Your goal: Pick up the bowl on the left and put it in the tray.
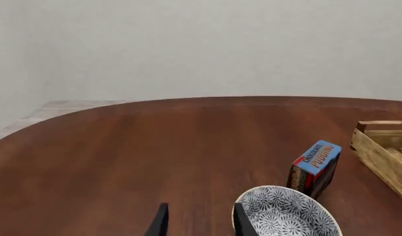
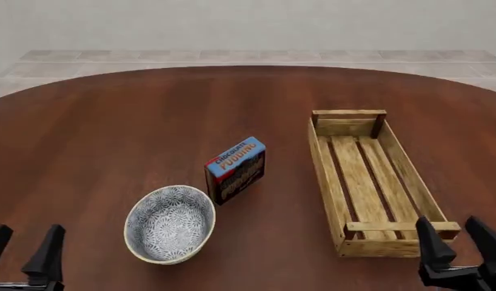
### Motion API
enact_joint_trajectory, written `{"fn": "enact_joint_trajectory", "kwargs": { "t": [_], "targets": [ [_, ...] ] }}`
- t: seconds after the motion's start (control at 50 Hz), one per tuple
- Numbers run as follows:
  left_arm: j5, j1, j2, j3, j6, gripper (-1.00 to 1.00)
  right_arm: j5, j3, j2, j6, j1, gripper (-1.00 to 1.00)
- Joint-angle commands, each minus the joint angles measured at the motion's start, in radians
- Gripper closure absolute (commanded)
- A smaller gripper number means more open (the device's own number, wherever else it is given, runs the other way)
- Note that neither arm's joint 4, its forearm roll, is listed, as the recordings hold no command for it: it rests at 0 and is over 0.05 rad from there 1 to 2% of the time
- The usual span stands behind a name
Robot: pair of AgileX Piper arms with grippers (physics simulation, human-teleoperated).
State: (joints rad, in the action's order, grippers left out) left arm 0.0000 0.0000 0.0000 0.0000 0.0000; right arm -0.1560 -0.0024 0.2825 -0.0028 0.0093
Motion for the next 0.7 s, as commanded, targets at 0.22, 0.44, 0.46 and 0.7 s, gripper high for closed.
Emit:
{"fn": "enact_joint_trajectory", "kwargs": {
  "t": [0.22,0.44,0.46,0.7],
  "targets": [
    [0.000,0.000,0.000,0.000,0.000,-1.00,0.159,0.002,-0.265,0.002,-0.008,-1.00],
    [0.000,0.000,0.000,0.000,0.000,-1.00,0.106,0.000,-0.223,-0.029,-0.006,-1.00],
    [0.000,0.000,0.000,0.000,0.000,-1.00,0.099,-0.001,-0.217,-0.032,-0.005,-1.00],
    [0.000,0.000,0.000,0.000,0.000,-1.00,0.028,-0.031,-0.141,-0.079,0.093,-1.00]
  ]
}}
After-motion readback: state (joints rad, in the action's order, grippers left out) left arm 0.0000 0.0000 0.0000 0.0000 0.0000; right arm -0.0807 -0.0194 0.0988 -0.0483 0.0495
